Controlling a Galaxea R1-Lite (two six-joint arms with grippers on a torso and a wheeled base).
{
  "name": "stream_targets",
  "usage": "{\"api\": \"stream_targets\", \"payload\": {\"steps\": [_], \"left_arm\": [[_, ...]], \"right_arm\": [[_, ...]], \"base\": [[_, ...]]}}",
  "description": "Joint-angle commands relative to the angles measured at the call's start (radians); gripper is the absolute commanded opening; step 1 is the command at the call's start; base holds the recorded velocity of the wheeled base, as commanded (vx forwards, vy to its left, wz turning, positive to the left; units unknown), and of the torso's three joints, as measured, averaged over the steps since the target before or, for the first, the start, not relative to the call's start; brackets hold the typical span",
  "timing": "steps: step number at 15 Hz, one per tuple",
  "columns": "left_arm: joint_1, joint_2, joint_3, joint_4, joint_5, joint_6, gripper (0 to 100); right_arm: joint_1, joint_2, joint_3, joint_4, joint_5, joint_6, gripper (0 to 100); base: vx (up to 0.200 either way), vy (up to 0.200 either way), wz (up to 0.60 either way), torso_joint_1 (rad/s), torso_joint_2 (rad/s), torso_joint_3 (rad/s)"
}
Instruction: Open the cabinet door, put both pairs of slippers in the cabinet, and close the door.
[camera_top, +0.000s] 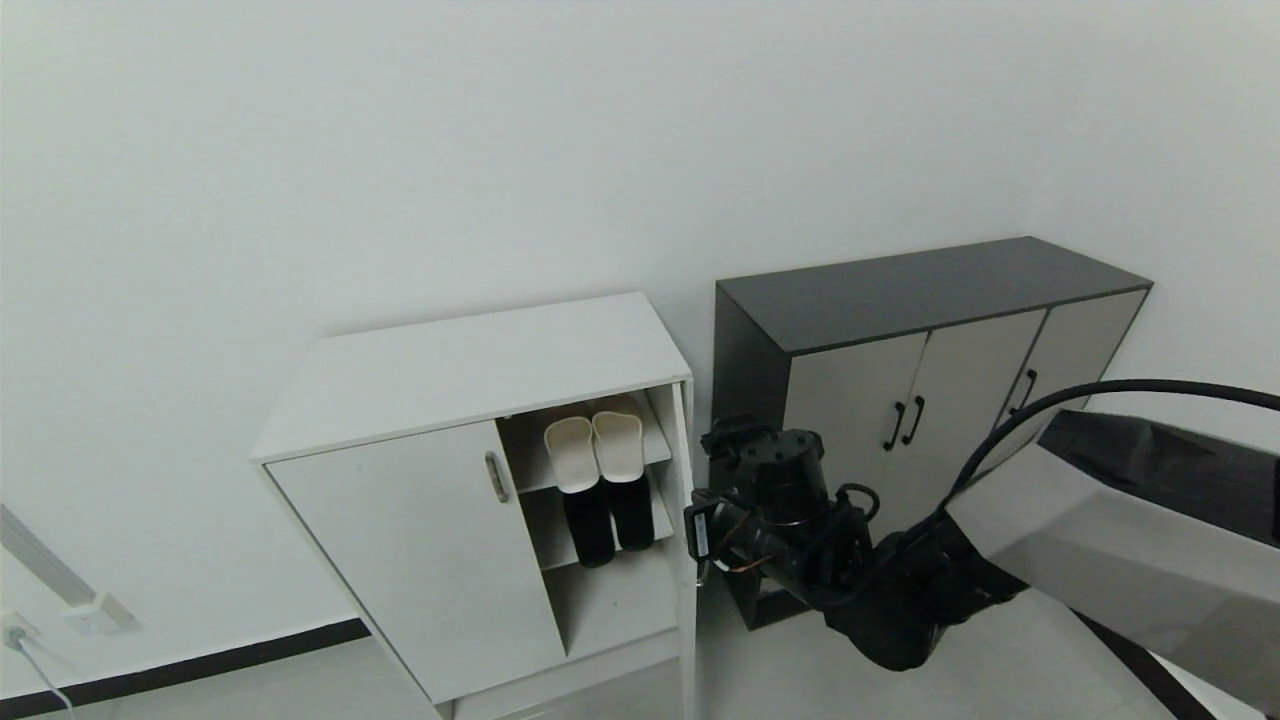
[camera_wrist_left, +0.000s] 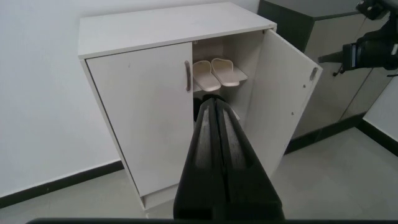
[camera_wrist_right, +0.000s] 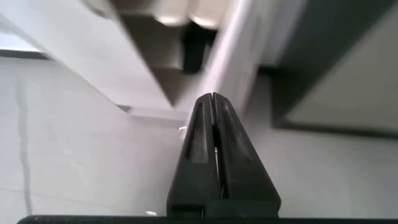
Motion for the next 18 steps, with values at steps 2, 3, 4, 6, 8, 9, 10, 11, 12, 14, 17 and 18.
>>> {"api": "stream_targets", "payload": {"steps": [2, 3, 4, 6, 8, 9, 10, 11, 12, 14, 17, 18], "left_arm": [[0.0, 0.002, 0.0, 0.0, 0.0, 0.0, 0], [0.0, 0.002, 0.0, 0.0, 0.0, -0.001, 0], [0.0, 0.002, 0.0, 0.0, 0.0, 0.0, 0], [0.0, 0.002, 0.0, 0.0, 0.0, 0.0, 0], [0.0, 0.002, 0.0, 0.0, 0.0, -0.001, 0], [0.0, 0.002, 0.0, 0.0, 0.0, -0.001, 0], [0.0, 0.002, 0.0, 0.0, 0.0, 0.0, 0], [0.0, 0.002, 0.0, 0.0, 0.0, -0.001, 0], [0.0, 0.002, 0.0, 0.0, 0.0, -0.001, 0], [0.0, 0.002, 0.0, 0.0, 0.0, -0.001, 0], [0.0, 0.002, 0.0, 0.0, 0.0, -0.001, 0], [0.0, 0.002, 0.0, 0.0, 0.002, -0.001, 0]], "right_arm": [[0.02, -0.102, 0.077, -0.027, 0.015, -0.07, 0], [0.02, -0.119, 0.085, -0.028, 0.015, -0.072, 0], [0.02, -0.13, 0.092, -0.028, 0.014, -0.076, 0], [0.021, -0.14, 0.097, -0.028, 0.012, -0.09, 0], [0.024, -0.145, 0.106, -0.028, 0.015, -0.09, 0], [0.026, -0.145, 0.108, -0.028, 0.017, -0.09, 0], [0.024, -0.145, 0.111, -0.028, 0.024, -0.09, 0], [0.024, -0.145, 0.121, -0.028, 0.044, -0.09, 0], [0.023, -0.145, 0.128, -0.031, 0.06, -0.09, 0], [0.012, -0.142, 0.134, -0.036, 0.066, -0.092, 0], [0.0, -0.143, 0.161, -0.068, 0.11, -0.106, 0], [-0.006, -0.145, 0.169, -0.082, 0.11, -0.121, 0]], "base": [[0.0, 0.0, 0.0, 0.0, 0.0, 0.0], [0.0, 0.0, 0.0, 0.0, 0.0, 0.0], [0.0, 0.0, 0.0, 0.0, 0.0, 0.0], [0.0, 0.0, 0.0, 0.0, 0.0, 0.0], [0.0, 0.0, 0.6, 0.005, 0.01, 0.002], [0.0, 0.0, 0.6, -0.002, 0.0, 0.002], [0.0, 0.0, 0.6, 0.007, 0.0, 0.002], [0.0, 0.0, 0.6, 0.012, 0.01, 0.002], [0.0, 0.0, 0.6, 0.007, 0.0, -0.002], [0.0, 0.0, 0.0, 0.0, 0.0, 0.0], [0.0, 0.0, 0.0, 0.0, 0.0, 0.0], [0.0, 0.0, 0.0, 0.0, 0.0, 0.0]]}}
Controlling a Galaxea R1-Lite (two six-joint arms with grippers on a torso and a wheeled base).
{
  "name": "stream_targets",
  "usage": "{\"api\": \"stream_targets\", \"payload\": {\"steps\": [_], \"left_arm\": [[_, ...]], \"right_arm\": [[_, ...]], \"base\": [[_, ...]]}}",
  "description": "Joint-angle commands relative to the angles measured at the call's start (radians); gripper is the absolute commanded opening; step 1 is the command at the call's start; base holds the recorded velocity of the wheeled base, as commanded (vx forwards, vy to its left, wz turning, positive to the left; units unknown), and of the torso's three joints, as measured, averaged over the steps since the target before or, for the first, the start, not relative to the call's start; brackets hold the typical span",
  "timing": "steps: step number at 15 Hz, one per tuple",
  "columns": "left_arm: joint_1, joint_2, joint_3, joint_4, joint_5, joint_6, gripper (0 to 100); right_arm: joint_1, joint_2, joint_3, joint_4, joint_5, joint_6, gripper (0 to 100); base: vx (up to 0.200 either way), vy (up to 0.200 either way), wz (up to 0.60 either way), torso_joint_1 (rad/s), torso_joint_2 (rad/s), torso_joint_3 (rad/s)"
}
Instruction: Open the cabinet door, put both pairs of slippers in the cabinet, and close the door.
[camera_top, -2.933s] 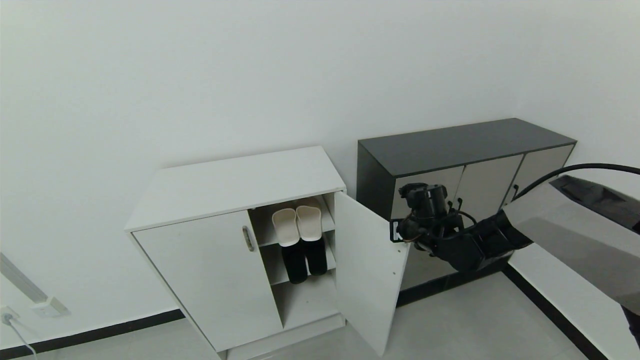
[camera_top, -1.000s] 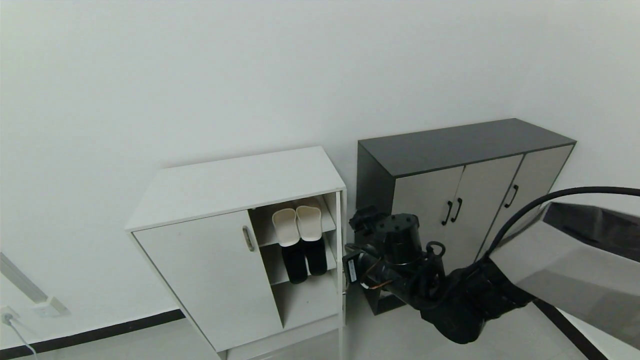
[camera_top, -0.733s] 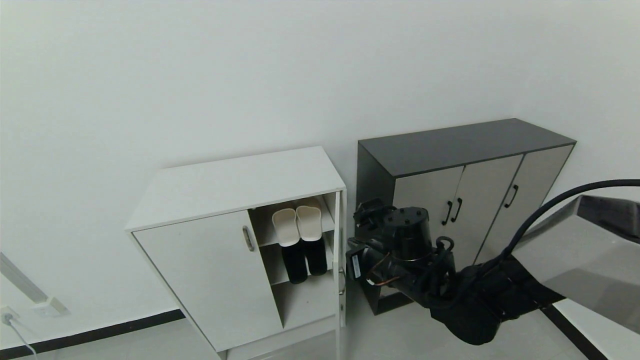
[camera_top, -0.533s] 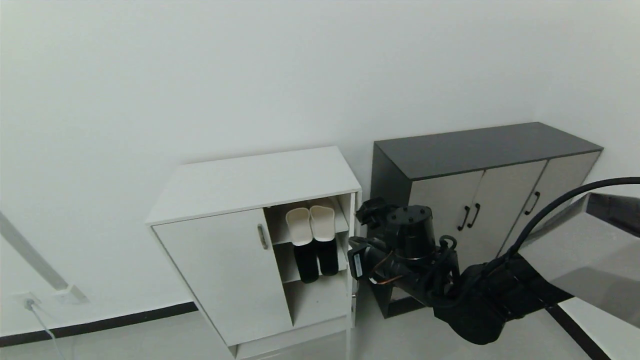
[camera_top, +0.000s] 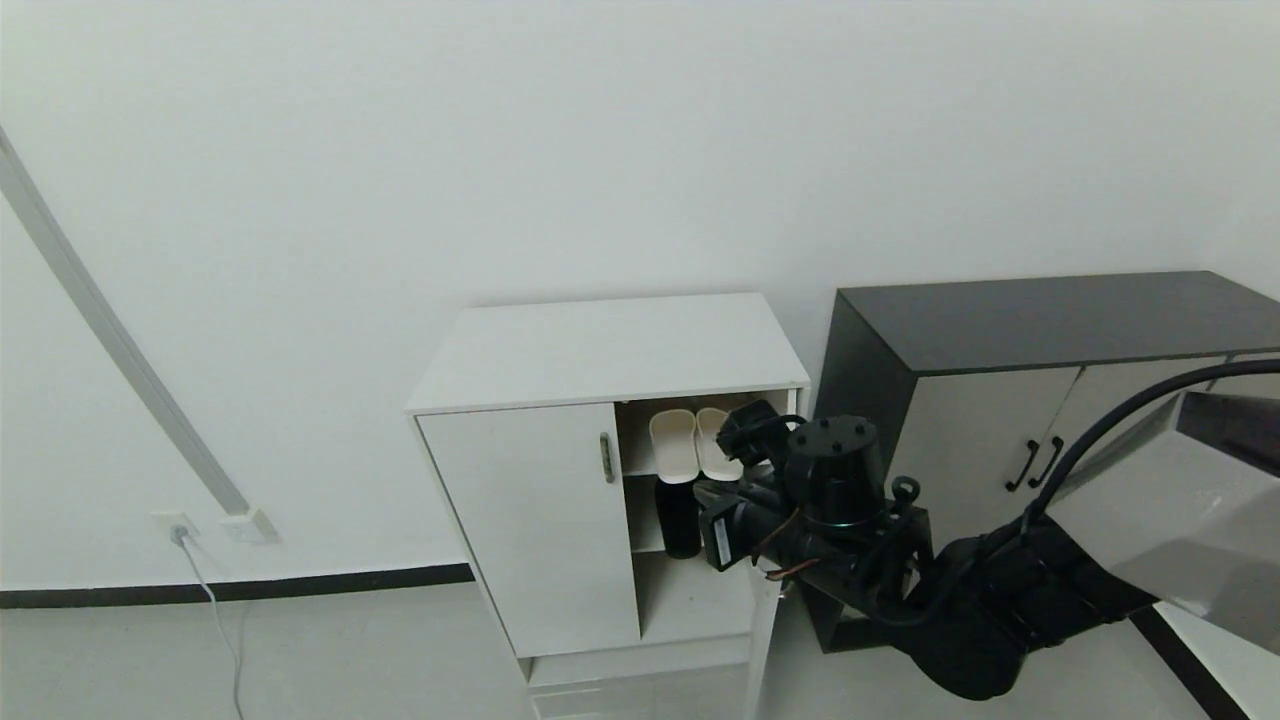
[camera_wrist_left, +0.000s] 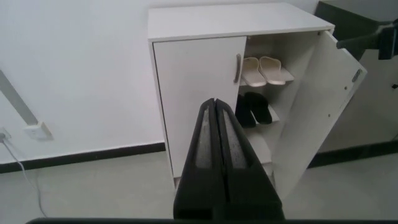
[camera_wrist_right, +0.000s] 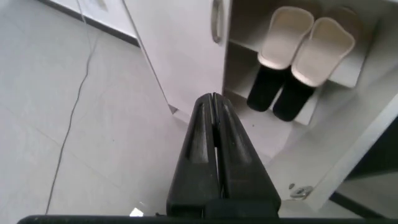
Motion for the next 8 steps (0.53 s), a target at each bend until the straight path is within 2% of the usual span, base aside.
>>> {"api": "stream_targets", "payload": {"steps": [1, 4, 8], "left_arm": [[0.001, 0.002, 0.0, 0.0, 0.001, 0.0, 0], [0.001, 0.002, 0.0, 0.0, 0.001, 0.0, 0], [0.001, 0.002, 0.0, 0.0, 0.001, 0.0, 0]], "right_arm": [[-0.019, -0.013, 0.023, 0.002, -0.001, -0.014, 0], [-0.079, -0.086, 0.103, 0.077, -0.001, -0.069, 0], [-0.166, -0.078, 0.157, 0.088, -0.006, -0.072, 0]], "base": [[0.0, 0.0, 0.0, 0.0, 0.0, 0.0], [0.0, 0.0, 0.0, 0.0, 0.0, 0.0], [0.0, 0.0, 0.0, 0.0, 0.0, 0.0]]}}
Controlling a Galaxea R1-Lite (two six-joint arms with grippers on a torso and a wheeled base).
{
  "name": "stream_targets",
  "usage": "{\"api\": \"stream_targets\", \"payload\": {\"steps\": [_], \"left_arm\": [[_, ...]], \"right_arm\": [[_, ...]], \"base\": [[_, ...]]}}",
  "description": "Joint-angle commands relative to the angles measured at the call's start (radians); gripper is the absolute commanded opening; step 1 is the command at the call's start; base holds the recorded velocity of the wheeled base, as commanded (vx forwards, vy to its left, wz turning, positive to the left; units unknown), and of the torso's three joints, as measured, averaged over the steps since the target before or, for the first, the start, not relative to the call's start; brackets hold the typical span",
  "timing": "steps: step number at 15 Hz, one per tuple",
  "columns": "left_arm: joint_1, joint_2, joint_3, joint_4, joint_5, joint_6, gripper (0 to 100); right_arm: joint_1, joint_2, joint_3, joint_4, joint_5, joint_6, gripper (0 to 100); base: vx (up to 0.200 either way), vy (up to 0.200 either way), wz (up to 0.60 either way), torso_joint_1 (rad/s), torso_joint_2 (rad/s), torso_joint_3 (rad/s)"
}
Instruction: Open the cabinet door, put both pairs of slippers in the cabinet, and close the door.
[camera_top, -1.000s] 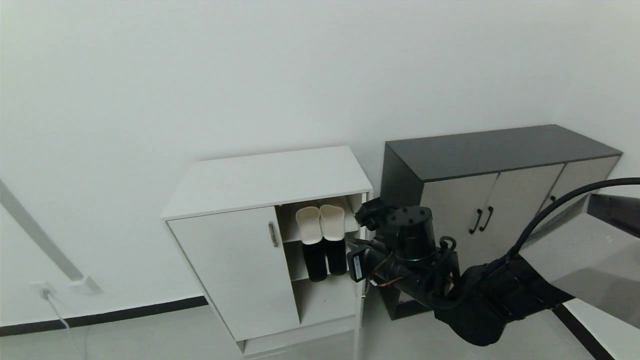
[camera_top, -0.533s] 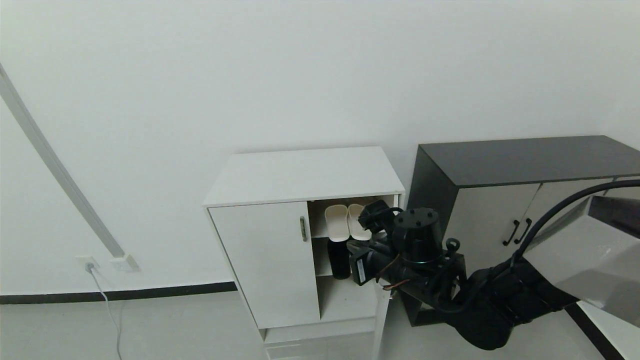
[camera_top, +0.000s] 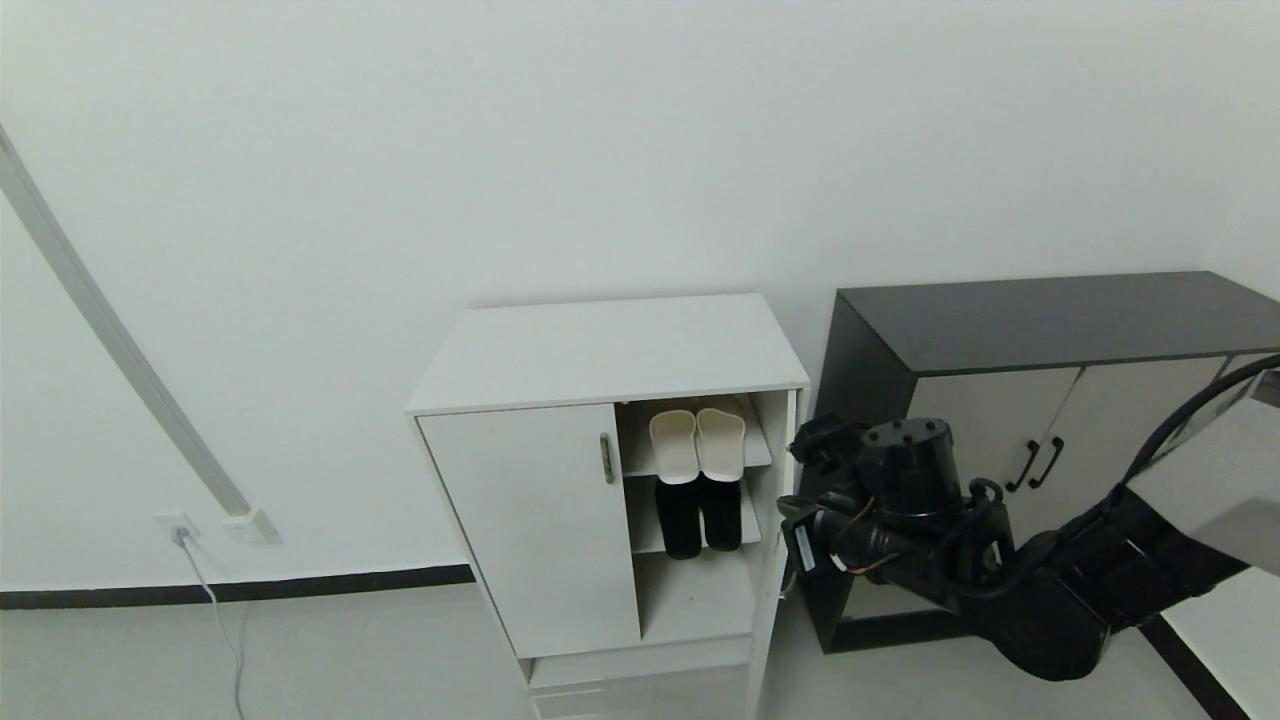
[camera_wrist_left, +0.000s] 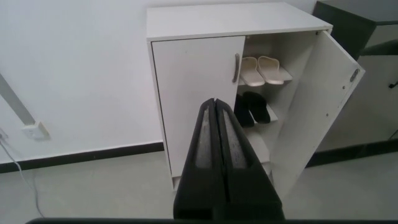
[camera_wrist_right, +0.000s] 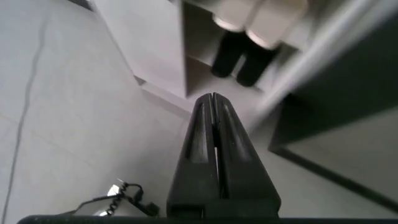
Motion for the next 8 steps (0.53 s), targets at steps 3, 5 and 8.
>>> {"api": "stream_targets", "payload": {"steps": [3, 5, 8], "left_arm": [[0.001, 0.002, 0.0, 0.0, -0.001, 0.0, 0], [0.001, 0.0, 0.0, 0.0, 0.001, 0.0, 0], [0.001, 0.002, 0.0, 0.0, -0.001, 0.0, 0]], "right_arm": [[-0.06, 0.036, 0.025, -0.005, 0.0, -0.002, 0], [-0.074, 0.078, 0.018, -0.01, 0.001, -0.002, 0], [-0.075, 0.142, -0.018, -0.016, 0.003, -0.002, 0]], "base": [[0.0, 0.0, 0.0, 0.0, 0.0, 0.0], [0.0, 0.0, 0.0, 0.0, 0.0, 0.0], [0.0, 0.0, 0.0, 0.0, 0.0, 0.0]]}}
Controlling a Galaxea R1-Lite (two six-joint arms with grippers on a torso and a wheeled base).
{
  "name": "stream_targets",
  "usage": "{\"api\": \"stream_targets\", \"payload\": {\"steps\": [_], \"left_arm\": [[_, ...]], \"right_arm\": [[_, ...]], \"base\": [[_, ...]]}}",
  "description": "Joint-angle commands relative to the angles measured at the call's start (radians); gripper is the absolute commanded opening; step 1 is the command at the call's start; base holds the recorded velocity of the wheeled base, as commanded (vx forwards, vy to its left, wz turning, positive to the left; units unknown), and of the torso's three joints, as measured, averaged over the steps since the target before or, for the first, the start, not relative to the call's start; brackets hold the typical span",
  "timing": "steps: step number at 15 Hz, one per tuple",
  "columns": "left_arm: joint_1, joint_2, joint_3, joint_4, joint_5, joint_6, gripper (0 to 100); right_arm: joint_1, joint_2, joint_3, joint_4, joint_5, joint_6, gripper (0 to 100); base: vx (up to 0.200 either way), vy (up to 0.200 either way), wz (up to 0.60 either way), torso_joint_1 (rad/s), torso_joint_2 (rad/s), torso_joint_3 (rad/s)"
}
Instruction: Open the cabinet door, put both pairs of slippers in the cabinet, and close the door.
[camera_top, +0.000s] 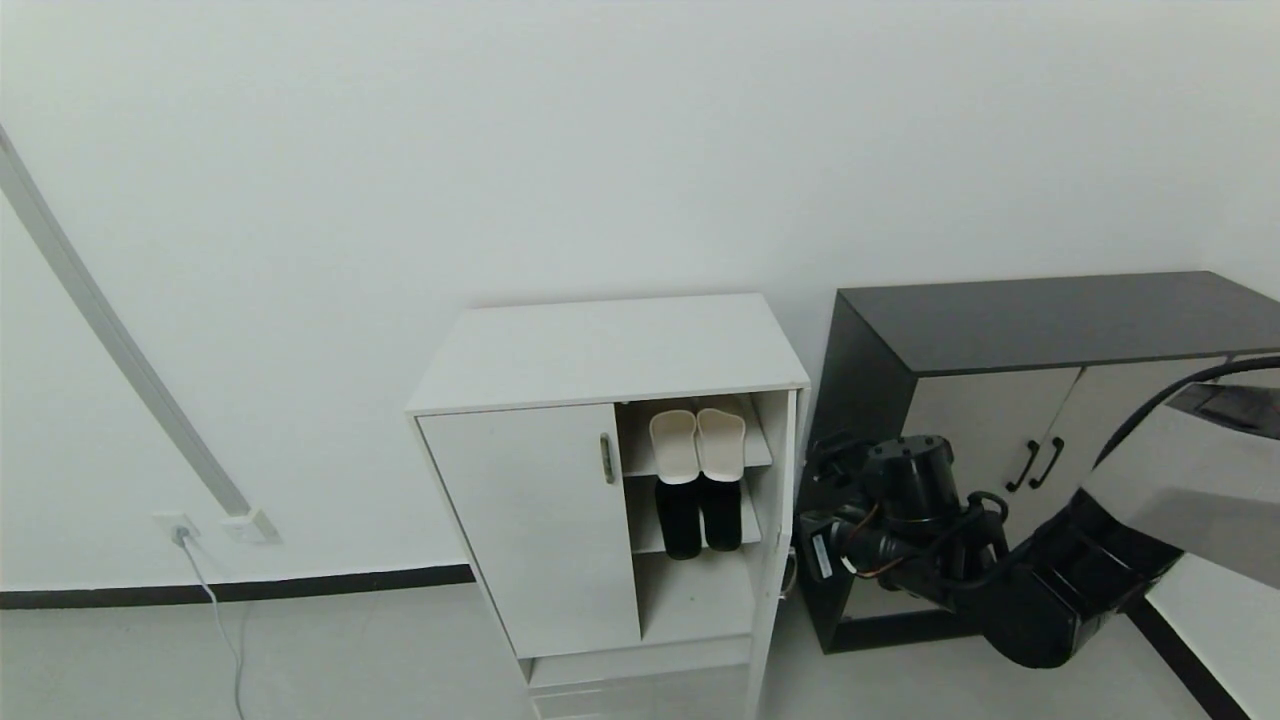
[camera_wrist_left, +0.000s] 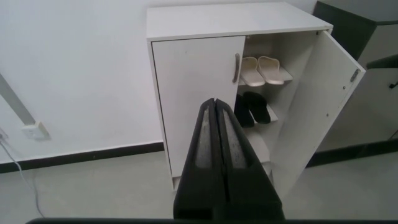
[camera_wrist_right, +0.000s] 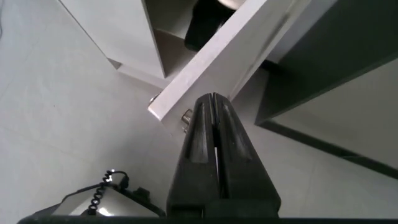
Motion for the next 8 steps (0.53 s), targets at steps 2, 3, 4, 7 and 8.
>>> {"api": "stream_targets", "payload": {"steps": [2, 3, 4, 7, 8], "left_arm": [[0.001, 0.002, 0.0, 0.0, -0.001, 0.0, 0], [0.001, 0.002, 0.0, 0.0, 0.001, 0.0, 0], [0.001, 0.002, 0.0, 0.0, -0.001, 0.0, 0], [0.001, 0.002, 0.0, 0.0, -0.001, 0.0, 0], [0.001, 0.002, 0.0, 0.0, 0.001, 0.0, 0]], "right_arm": [[0.002, 0.107, -0.076, -0.01, 0.002, 0.002, 0], [0.009, 0.133, -0.114, -0.025, 0.002, 0.012, 0], [0.02, 0.157, -0.145, -0.047, 0.002, 0.016, 0], [0.054, 0.216, -0.198, -0.145, 0.002, 0.048, 0], [0.055, 0.217, -0.197, -0.159, 0.005, 0.05, 0]], "base": [[0.0, 0.0, 0.0, 0.0, 0.0, 0.0], [0.0, 0.0, 0.0, 0.0, 0.0, 0.0], [0.0, 0.0, 0.0, 0.0, 0.0, 0.0], [0.0, 0.0, 0.0, 0.0, 0.0, 0.0], [0.0, 0.0, 0.0, 0.0, 0.0, 0.0]]}}
